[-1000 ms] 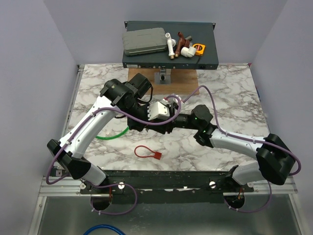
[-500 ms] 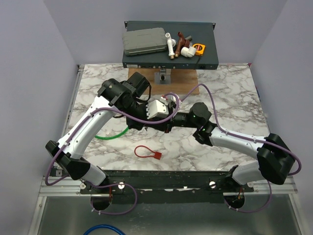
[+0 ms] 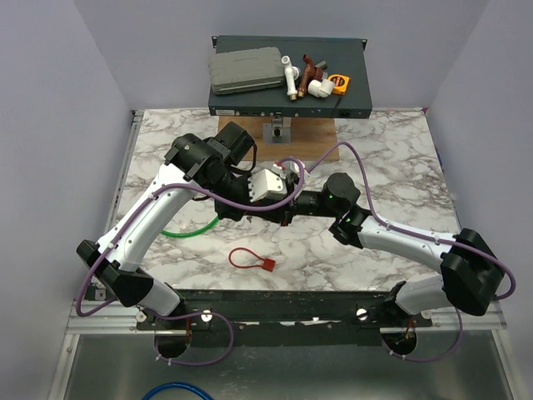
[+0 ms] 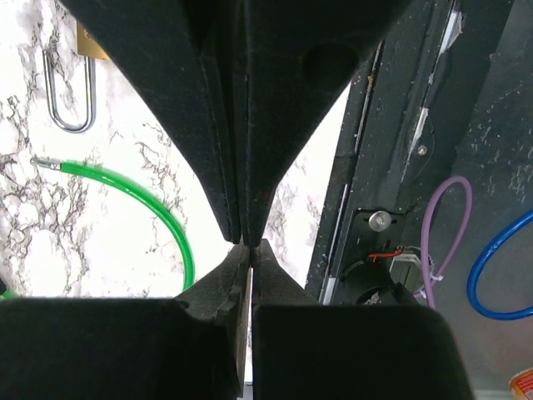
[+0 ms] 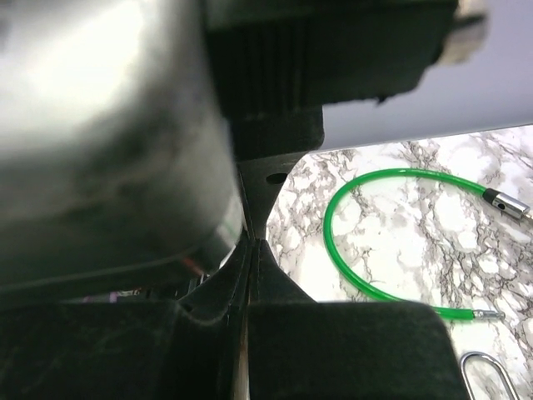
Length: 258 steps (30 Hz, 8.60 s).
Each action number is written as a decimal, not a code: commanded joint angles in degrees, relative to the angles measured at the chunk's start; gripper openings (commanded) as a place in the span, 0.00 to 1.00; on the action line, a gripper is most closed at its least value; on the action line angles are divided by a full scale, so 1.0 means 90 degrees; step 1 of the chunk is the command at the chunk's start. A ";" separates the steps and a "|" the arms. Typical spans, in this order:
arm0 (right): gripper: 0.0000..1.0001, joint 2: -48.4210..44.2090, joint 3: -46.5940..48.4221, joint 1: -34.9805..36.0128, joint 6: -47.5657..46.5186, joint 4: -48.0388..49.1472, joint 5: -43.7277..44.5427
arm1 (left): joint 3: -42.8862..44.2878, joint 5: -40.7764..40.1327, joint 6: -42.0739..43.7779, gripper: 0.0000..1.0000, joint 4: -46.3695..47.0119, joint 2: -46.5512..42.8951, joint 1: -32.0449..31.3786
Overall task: Unlock with the key
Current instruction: Pick up the key from the center of the board, then move the lock to the center of the board.
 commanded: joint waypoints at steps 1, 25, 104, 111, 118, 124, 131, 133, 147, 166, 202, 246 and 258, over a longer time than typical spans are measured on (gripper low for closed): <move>0.01 0.0025 0.0102 0.0100 -0.0253 -0.0617 0.0090 | 0.0135 0.0221 -0.0016 0.00 -0.0230 -0.0084 -0.0128; 0.49 -0.0063 0.0300 0.0098 0.0020 -0.0428 0.0124 | -0.0285 0.0153 -0.0124 0.00 0.0025 -0.0253 -0.0127; 0.01 0.0044 -0.0072 0.0074 0.0050 -0.0002 0.0255 | -0.0220 0.0163 -0.0280 0.00 0.0298 -0.0404 -0.0118; 0.01 -0.0243 -0.0196 0.0067 0.0242 0.0077 0.0721 | -0.0461 0.0184 -0.0241 0.19 0.0499 -0.0444 -0.0093; 0.01 -0.0656 -0.0544 -0.0299 0.0646 -0.0165 0.0825 | -0.0603 0.0698 -0.0054 0.50 0.1004 -0.0531 0.0674; 0.01 -0.1399 -0.1096 -0.0525 0.0744 -0.0756 0.1226 | -0.1997 0.1424 0.0511 0.99 0.2781 -0.1395 0.1273; 0.01 -0.2384 -0.1369 -0.0695 0.0741 -0.1642 0.2288 | -0.3404 0.1790 0.1325 0.99 0.2949 -0.1614 0.1272; 0.01 -0.2672 -0.1380 -0.0720 0.0694 -0.1866 0.2658 | -0.3738 0.1928 0.1914 0.99 0.2901 -0.1845 0.1229; 0.01 -0.4161 -0.1292 -0.0832 0.0476 -0.2681 0.4866 | -0.5286 0.2262 0.1585 0.99 0.5306 -0.1041 0.0033; 0.01 -0.4315 -0.1074 -0.0842 0.0513 -0.3211 0.4871 | -0.4689 0.1381 -0.1269 0.99 0.6763 0.0457 -0.0728; 0.01 -0.4334 -0.0816 -0.0871 0.0234 -0.3467 0.4907 | -0.5329 0.0171 0.2724 0.91 0.5541 -0.0493 -0.0270; 0.01 -0.4347 -0.0368 -0.0871 -0.0048 -0.3854 0.5176 | -0.5314 -0.0035 0.2426 0.29 0.5820 0.0886 -0.1235; 0.01 -0.4506 -0.0311 -0.0872 -0.0089 -0.4025 0.5361 | -0.4349 -0.0482 0.1533 0.02 0.6622 0.1503 -0.1448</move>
